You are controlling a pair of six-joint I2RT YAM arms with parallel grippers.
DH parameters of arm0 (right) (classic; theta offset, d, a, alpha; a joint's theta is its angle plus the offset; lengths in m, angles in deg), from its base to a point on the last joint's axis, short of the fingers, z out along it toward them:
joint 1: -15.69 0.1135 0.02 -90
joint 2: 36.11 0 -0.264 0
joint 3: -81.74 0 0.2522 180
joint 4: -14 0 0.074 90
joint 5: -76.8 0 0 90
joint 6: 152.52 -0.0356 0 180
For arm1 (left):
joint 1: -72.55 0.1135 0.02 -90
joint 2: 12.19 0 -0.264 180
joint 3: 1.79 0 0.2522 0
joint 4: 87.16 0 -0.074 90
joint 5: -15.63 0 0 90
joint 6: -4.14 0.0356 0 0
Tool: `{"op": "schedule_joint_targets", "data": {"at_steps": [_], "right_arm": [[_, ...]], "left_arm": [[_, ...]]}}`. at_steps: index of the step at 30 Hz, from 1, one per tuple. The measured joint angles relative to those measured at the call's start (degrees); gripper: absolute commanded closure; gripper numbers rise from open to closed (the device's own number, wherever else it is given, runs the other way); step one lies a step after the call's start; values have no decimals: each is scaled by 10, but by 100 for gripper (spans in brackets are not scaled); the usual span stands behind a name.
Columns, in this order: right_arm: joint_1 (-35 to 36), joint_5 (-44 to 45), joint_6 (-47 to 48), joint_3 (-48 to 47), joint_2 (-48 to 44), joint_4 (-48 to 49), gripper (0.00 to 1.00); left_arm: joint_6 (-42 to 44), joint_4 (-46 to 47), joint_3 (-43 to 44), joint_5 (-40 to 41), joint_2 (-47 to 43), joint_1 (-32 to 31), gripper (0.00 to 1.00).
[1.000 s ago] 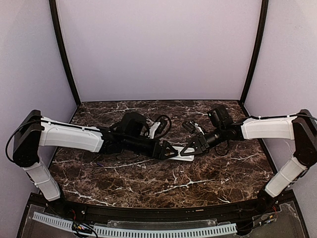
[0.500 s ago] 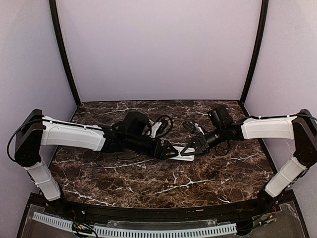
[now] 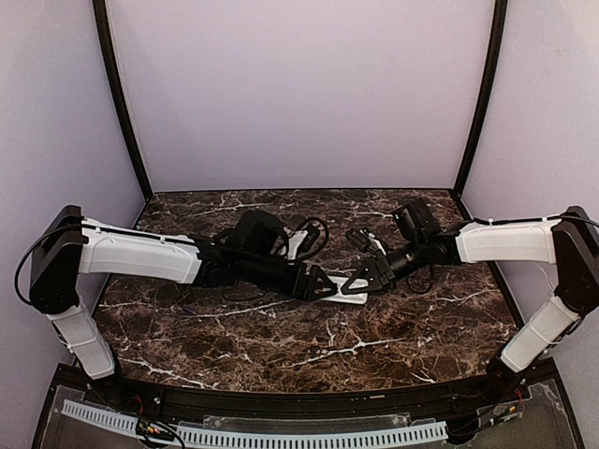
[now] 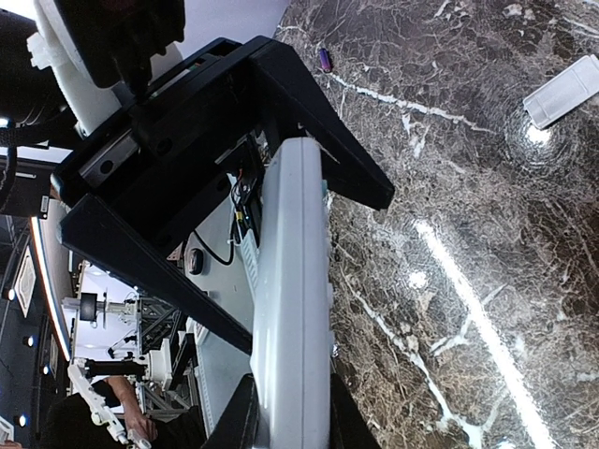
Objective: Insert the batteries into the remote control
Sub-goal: Press the battery in the battery compartment.
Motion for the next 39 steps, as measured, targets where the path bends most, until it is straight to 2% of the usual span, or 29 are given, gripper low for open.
{"op": "schedule_joint_targets", "data": {"at_steps": [15, 21, 28, 31, 39], "right_arm": [[-1, 4, 11, 1, 0, 1, 100], [-1, 2, 1, 5, 0, 2, 100], [-1, -3, -8, 5, 0, 4, 100], [-1, -10, -8, 5, 0, 12, 100], [-1, -16, -6, 7, 0, 25, 100]], "left_arm": [[21, -29, 9, 7, -1, -1, 39], [28, -34, 9, 18, -2, 0, 21], [32, -32, 6, 19, -5, 2, 12], [31, -13, -12, 12, -20, 8, 4], [42, 0, -41, 1, -90, 38, 1]]}}
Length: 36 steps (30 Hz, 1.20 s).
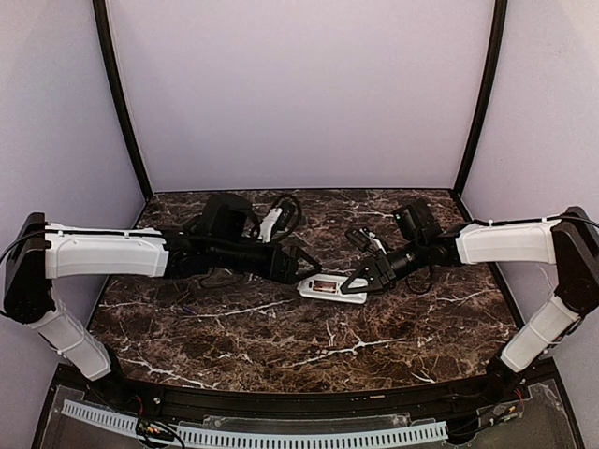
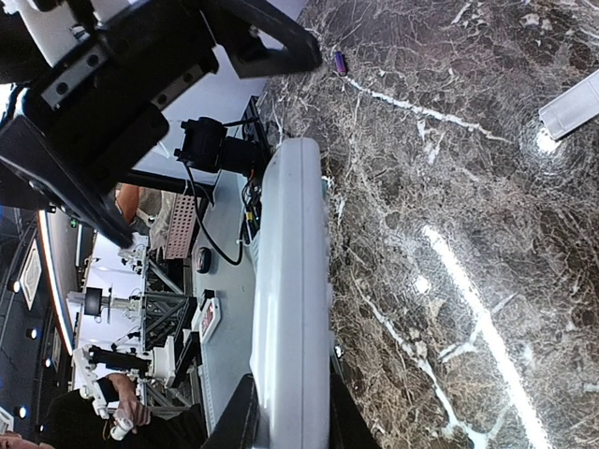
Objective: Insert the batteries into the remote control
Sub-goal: Press the battery in the battery compartment, then move the battery to the center of the board.
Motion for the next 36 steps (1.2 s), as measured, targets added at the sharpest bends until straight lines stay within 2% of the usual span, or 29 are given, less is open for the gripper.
{"op": "schedule_joint_targets", "data": {"at_steps": [4, 8, 15, 19, 22, 29, 32, 36], "right_arm": [[0, 0, 4, 1, 0, 2, 100], [0, 0, 11, 1, 0, 4, 100], [-4, 2, 22, 1, 0, 9, 100], [-7, 2, 25, 2, 3, 16, 100], [-9, 2, 26, 4, 3, 19, 100], [-10, 2, 26, 8, 3, 24, 100], [-10, 2, 26, 10, 3, 25, 100], [-10, 2, 26, 13, 3, 26, 100]], "left_arm": [[16, -19, -5, 21, -46, 18, 1], [45, -106, -10, 75, -91, 40, 2], [45, -334, -14, 201, -124, 91, 11], [19, -414, -41, 236, -142, 125, 23], [-22, -450, -80, 239, -150, 152, 28], [-100, -485, -130, 262, -148, 164, 28], [-93, -482, -129, 279, -151, 165, 28], [-16, -495, -103, 283, -143, 165, 27]]}}
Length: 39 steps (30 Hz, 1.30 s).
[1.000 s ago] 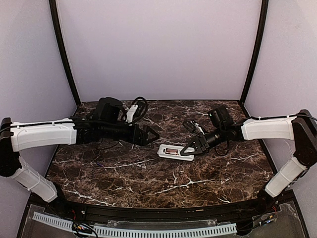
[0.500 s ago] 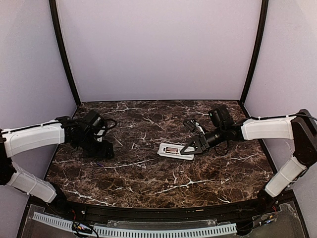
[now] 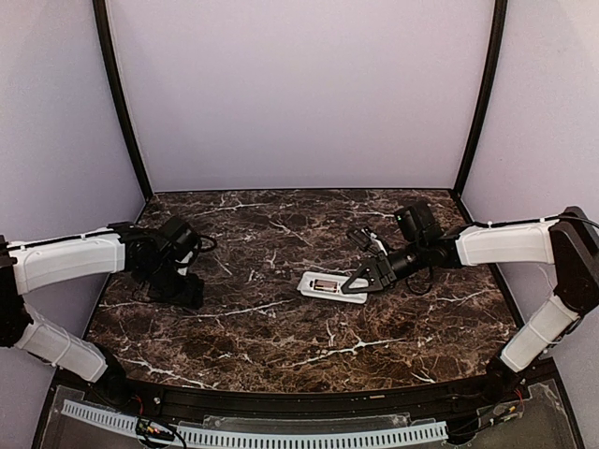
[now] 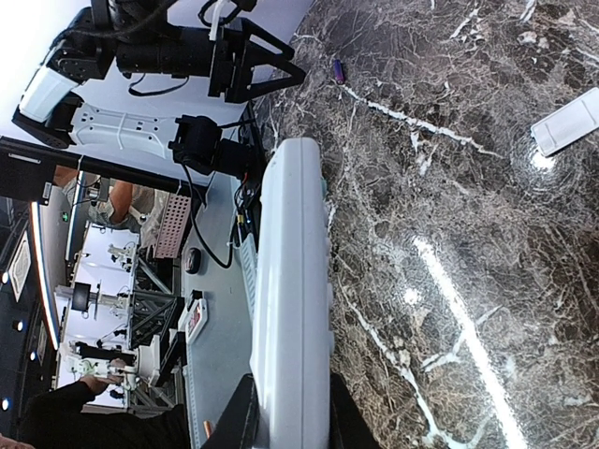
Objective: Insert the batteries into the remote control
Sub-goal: Move the battery to the center of the board.
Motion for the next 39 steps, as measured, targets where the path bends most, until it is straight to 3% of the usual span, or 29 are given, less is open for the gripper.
{"op": "schedule_joint_targets", "data": {"at_steps": [4, 10, 21, 28, 39], "right_arm": [[0, -2, 0, 0, 0, 1, 100], [0, -3, 0, 3, 0, 8, 100], [0, -10, -5, 15, 0, 29, 100], [0, -17, -13, 15, 0, 31, 100], [-1, -21, -18, 18, 0, 48, 100]], "left_arm": [[102, -10, 57, 2, 30, 0, 20], [241, -55, 125, 17, 107, 4, 19], [455, -73, 94, 39, 86, 7, 23], [527, -71, 65, 33, 91, 8, 33], [570, -61, 74, 21, 163, 10, 42]]}}
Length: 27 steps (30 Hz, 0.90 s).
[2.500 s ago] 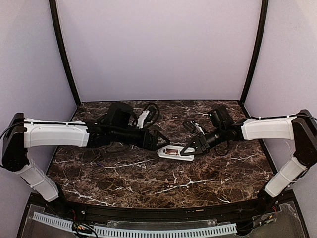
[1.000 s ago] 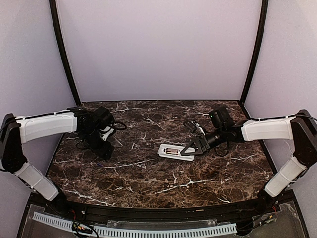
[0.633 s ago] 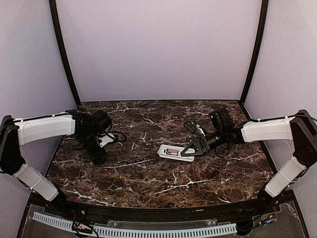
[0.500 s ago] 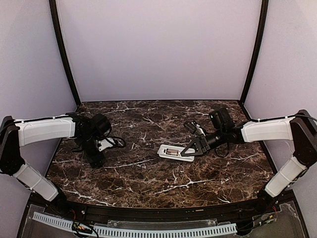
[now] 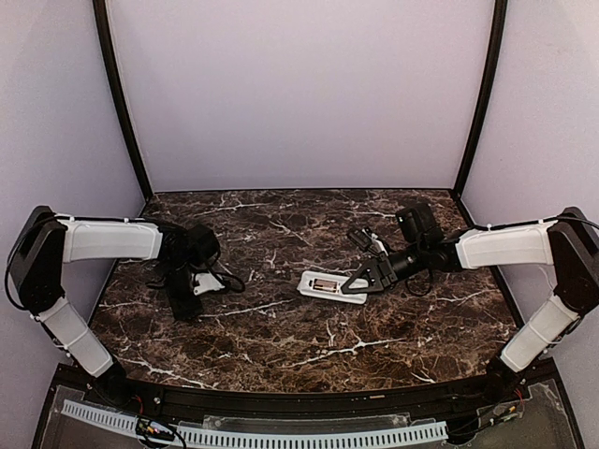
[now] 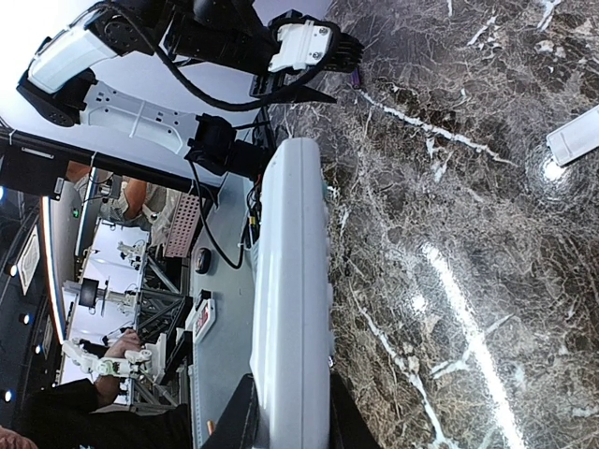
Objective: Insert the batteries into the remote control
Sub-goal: Move the battery to the center of the board.
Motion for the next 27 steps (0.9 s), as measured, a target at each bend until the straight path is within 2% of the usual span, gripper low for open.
{"op": "schedule_joint_targets", "data": {"at_steps": [20, 22, 27], "right_arm": [[-10, -11, -4, 0, 0, 8, 100], [-11, -11, -6, 0, 0, 8, 100], [-17, -11, -7, 0, 0, 8, 100]], "left_arm": [[19, -7, 31, 1, 75, 17, 52], [21, -9, 38, 2, 81, 20, 57], [23, -17, 49, 3, 93, 21, 75]]}}
